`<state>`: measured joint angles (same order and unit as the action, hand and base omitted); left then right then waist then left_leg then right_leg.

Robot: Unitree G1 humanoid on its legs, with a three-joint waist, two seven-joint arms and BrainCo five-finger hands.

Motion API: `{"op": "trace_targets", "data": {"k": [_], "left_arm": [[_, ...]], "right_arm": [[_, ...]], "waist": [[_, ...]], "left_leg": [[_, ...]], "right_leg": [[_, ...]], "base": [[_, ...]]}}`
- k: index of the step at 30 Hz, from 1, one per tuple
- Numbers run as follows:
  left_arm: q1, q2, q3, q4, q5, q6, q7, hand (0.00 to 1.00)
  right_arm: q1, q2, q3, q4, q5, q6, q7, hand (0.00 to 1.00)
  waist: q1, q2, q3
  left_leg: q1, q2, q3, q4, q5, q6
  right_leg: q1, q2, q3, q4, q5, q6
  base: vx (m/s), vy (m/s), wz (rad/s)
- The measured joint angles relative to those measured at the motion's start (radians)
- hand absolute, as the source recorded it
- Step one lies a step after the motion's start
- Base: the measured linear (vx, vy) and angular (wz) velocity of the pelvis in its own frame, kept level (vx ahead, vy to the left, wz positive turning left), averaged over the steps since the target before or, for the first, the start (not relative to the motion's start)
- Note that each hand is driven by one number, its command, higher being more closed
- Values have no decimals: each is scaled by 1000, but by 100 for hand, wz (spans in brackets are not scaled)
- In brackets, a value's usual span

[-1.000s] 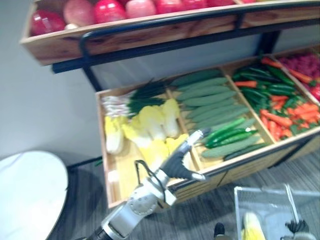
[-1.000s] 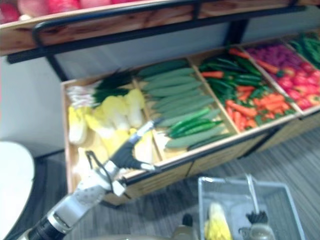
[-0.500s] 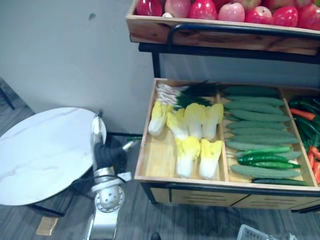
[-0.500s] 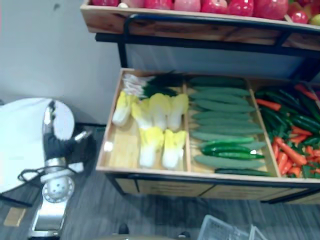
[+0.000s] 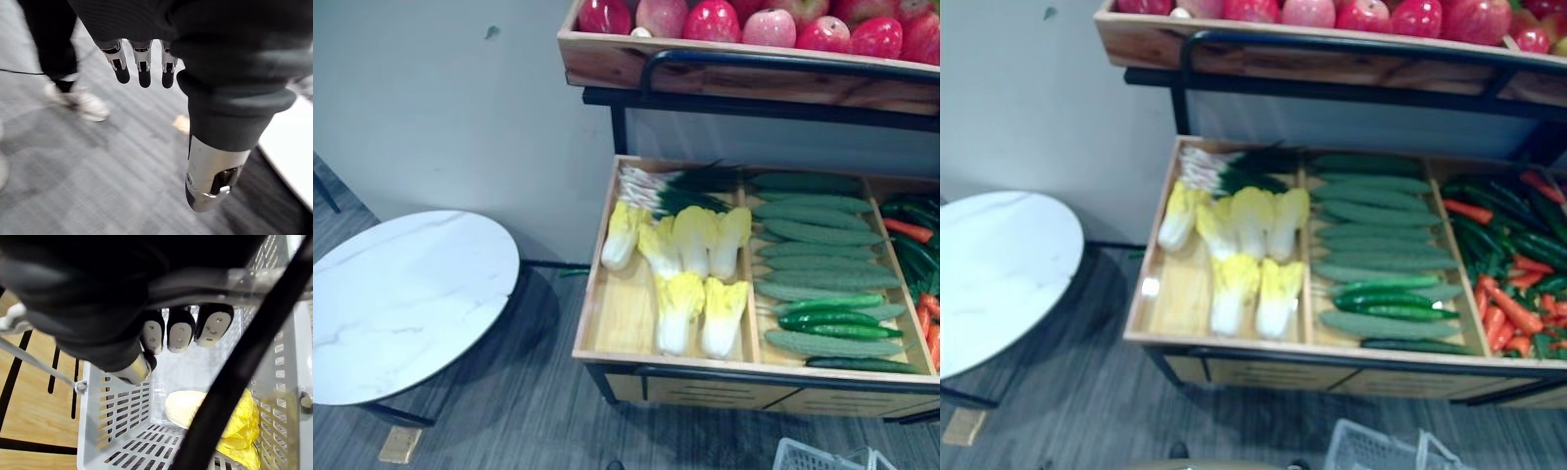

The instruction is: Pick vegetable in the basket

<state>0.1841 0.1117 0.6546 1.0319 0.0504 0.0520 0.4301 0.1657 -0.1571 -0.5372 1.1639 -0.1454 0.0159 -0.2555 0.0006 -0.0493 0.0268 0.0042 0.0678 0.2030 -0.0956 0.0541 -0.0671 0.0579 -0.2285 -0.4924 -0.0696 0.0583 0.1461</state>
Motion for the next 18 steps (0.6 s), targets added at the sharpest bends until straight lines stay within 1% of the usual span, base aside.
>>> {"op": "trace_targets", "data": {"k": [2,3,5,8,10,14,18], "left_arm": [[17,-7,0,54,5,2,-29,0],[22,-8,-1,78,11,2,-62,0],[23,-15,-10,87,20,3,-104,0],[17,-21,-70,111,56,1,-162,0],[15,-37,-130,120,86,-1,-204,0],[14,-43,-224,121,95,-8,-235,0],[15,-37,-296,121,119,-20,-240,0]], "right_arm": [[-4,-1,4,0,-16,-1,0,100],[-6,-1,6,0,-26,-3,1,100],[-10,-1,9,0,-43,-7,5,100],[-13,-5,36,0,-51,-8,14,100],[-14,-6,46,1,-51,-8,23,100],[-17,-6,73,16,-51,-8,25,100],[-18,-5,75,21,-51,-7,33,100]], "waist": [[0,4,-2],[0,8,-1],[0,12,-1],[-6,20,-4],[-13,26,-6],[-23,29,-8],[-20,32,-6]], "left_leg": [[13,3,9,0,-6,-6],[16,6,14,-1,-10,-11],[19,12,29,-5,-11,-13],[22,19,36,-6,-13,-15],[31,24,46,-6,-15,-18],[37,30,59,-5,-19,-23],[64,35,95,0,-29,-27]], "right_leg": [[5,2,11,0,0,0],[5,5,17,0,0,0],[-1,10,33,1,0,0],[-2,18,41,-1,0,0],[-1,22,52,-3,0,0],[-1,29,65,-6,0,0],[-1,34,102,-3,1,1]], "base": [[5,-10,-16],[-15,-12,-17],[-36,-14,-21],[-28,-24,-11],[0,-18,-14],[14,-22,-12],[31,-15,-23]]}}
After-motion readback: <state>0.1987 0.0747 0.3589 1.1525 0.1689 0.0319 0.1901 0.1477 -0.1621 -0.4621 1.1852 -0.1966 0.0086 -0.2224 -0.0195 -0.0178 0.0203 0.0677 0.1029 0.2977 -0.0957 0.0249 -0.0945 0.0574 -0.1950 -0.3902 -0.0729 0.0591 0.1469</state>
